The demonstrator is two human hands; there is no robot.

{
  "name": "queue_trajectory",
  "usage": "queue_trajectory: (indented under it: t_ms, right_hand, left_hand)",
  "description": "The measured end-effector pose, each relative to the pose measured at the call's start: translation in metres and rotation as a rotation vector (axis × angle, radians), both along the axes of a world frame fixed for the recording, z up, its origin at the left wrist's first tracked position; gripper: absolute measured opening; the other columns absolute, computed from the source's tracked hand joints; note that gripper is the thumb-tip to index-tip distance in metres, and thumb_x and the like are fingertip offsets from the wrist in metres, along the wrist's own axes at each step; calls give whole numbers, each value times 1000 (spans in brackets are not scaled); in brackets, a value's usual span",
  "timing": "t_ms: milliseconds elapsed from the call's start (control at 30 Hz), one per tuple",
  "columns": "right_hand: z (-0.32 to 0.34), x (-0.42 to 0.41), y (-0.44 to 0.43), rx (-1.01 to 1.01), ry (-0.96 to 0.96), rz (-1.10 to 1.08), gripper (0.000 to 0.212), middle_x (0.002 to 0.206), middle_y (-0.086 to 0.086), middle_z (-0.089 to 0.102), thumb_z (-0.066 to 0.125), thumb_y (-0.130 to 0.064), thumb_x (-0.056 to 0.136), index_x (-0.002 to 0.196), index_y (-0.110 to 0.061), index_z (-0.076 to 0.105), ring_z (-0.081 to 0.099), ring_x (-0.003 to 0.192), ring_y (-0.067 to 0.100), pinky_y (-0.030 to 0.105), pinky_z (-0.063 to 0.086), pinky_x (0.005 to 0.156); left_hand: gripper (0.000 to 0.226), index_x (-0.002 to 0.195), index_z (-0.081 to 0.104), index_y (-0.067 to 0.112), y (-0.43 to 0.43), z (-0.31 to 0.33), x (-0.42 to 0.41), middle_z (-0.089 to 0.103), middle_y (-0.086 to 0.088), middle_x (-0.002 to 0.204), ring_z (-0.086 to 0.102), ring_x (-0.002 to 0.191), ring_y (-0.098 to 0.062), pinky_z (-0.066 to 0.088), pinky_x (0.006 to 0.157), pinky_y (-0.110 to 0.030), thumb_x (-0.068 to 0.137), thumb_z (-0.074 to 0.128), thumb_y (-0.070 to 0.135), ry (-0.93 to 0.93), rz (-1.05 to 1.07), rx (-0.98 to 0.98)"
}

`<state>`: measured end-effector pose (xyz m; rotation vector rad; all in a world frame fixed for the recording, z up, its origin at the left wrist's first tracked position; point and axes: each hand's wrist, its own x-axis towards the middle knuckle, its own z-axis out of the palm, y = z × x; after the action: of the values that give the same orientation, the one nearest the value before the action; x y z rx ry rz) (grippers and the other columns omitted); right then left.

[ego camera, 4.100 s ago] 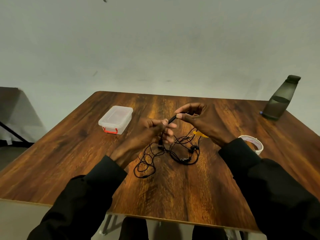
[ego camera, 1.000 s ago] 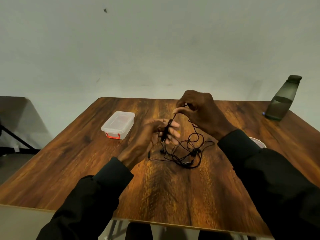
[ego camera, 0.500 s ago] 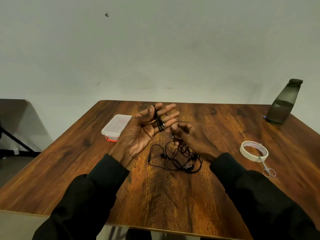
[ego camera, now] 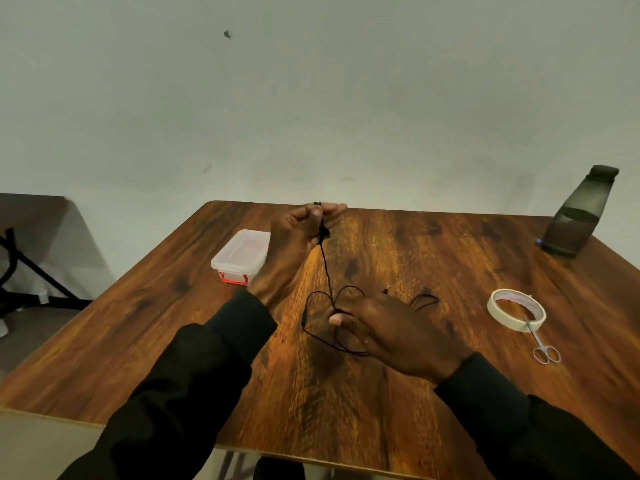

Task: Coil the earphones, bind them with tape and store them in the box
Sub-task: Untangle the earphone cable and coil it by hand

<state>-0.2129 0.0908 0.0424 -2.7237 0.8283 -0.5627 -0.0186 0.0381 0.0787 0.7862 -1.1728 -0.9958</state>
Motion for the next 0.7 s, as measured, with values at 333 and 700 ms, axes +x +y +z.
queue_trajectory:
  t_ms: [333, 700]
  right_hand:
    - [68, -23, -31, -155, -387, -107, 25, 71, -9, 63, 53, -23, 106, 92, -16, 74, 56, 60, 8, 21, 39, 56]
    - [40, -22, -76, 174, -618, -284, 14, 80, -5, 74, 64, -16, 99, 93, -22, 76, 66, 68, -1, 18, 53, 66]
  left_hand:
    - [40, 111, 65, -11, 33, -17, -24, 74, -24, 92, 73, 86, -31, 61, 85, -35, 111, 33, 13, -331, -198, 198]
    - [23, 98, 64, 4, 39, -9, -19, 71, -27, 108, 73, 97, -38, 55, 98, -49, 102, 49, 20, 185, -499, 208]
